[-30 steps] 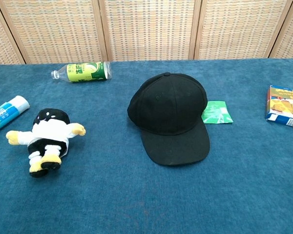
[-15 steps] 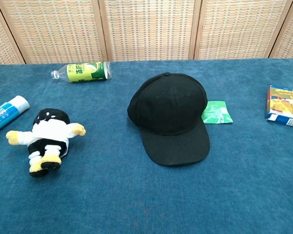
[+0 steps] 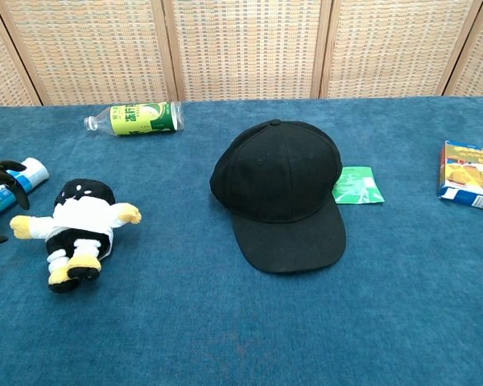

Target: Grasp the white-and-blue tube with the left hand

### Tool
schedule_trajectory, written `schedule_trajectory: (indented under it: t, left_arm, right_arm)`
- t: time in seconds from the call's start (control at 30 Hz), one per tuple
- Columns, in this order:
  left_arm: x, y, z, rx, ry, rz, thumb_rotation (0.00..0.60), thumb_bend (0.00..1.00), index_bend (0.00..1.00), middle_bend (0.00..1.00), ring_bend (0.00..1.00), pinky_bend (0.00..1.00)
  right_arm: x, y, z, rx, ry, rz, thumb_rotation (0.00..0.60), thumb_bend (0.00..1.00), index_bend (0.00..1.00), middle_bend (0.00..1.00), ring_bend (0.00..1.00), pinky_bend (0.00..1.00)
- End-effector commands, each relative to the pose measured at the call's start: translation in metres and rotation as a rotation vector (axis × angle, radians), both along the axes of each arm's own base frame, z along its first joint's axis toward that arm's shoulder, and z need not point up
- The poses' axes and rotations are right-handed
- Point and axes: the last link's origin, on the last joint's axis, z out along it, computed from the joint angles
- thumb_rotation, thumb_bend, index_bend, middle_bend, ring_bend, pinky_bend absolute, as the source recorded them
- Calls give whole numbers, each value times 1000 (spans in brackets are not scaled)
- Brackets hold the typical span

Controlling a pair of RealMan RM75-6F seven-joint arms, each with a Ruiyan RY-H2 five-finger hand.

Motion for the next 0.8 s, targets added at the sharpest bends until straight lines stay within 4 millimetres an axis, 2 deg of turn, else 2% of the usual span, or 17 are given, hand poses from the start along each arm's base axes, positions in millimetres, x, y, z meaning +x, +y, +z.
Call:
schedule_trajectory:
  t: [0.03,0.53,0.8]
  left_arm:
    - [1,1,-3,1,4,-1,600,312,364,0,0,0]
    - [4,4,-19,-1,7,-9,600,313,393,0,0,0]
    - [5,7,-24,7,15,-10,600,344,472,0,0,0]
  right_arm:
    - [0,0,1,-3,-4,0,600,126,0,0,0,0]
    - [-1,0,4,-7,-23,-1,600,126,0,0,0,0]
    - [-1,0,3,-4,-25,-1,600,125,6,0,0,0]
